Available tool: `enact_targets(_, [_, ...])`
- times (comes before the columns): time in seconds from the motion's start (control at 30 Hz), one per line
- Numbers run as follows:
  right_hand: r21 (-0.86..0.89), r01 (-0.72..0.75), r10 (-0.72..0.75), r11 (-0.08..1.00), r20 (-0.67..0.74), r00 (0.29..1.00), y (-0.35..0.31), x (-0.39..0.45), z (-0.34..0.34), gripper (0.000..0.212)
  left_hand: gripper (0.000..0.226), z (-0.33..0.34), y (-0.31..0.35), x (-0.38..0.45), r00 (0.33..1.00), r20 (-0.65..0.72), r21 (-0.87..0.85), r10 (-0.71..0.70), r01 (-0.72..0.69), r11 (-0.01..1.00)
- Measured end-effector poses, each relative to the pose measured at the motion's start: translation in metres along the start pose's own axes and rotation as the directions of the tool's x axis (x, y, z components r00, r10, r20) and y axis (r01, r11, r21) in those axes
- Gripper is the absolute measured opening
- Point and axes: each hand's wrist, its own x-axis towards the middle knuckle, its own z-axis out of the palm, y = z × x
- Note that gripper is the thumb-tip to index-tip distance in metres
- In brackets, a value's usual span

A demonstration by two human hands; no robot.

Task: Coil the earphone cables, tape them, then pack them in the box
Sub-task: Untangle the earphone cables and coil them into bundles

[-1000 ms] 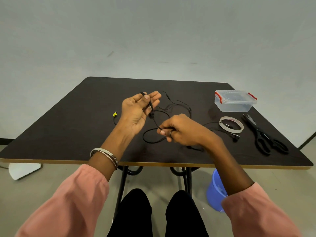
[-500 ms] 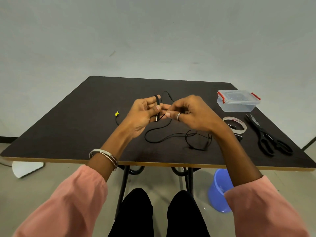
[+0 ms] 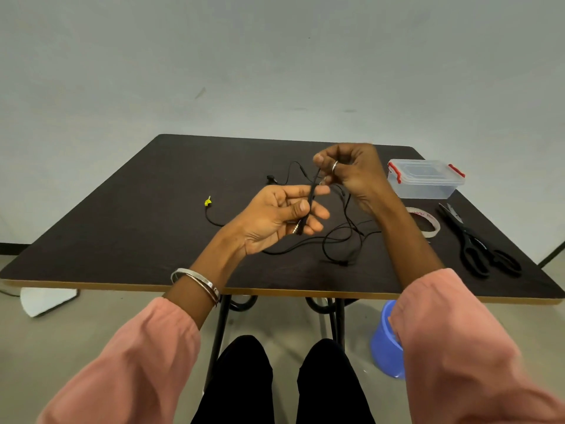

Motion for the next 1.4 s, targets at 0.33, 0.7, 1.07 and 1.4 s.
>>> enact_targets(0.33, [-0.155,-0.1,0.124,0.983,0.153,0.98,0.042,-0.041,0.025,0.019,0.033,-0.014,0.0,0.008,0.94,-0.307,-0.07,0.152,-0.181,0.981])
enact_targets(0.7, [-0.617,0.17,0.16,0.768,0.442,0.883,0.017,-0.072,0.042,0.026,0.031,-0.021,0.007,0.018,0.83,-0.521,-0.015,0.199,-0.243,0.97])
enact_targets(1.07, [-0.517,0.204,-0.084,0.831,0.246,0.966,-0.018,-0.058,0.018,0.011,0.032,-0.021,-0.002,0.012,0.893,-0.418,0.244,0.169,-0.069,0.967])
enact_targets(1.4, [-0.343,0.142,-0.092,0.929,0.157,0.983,-0.026,-0.018,-0.008,0.013,0.035,-0.004,-0.005,0.004,0.99,-0.133,0.284,-0.04,0.077,0.956])
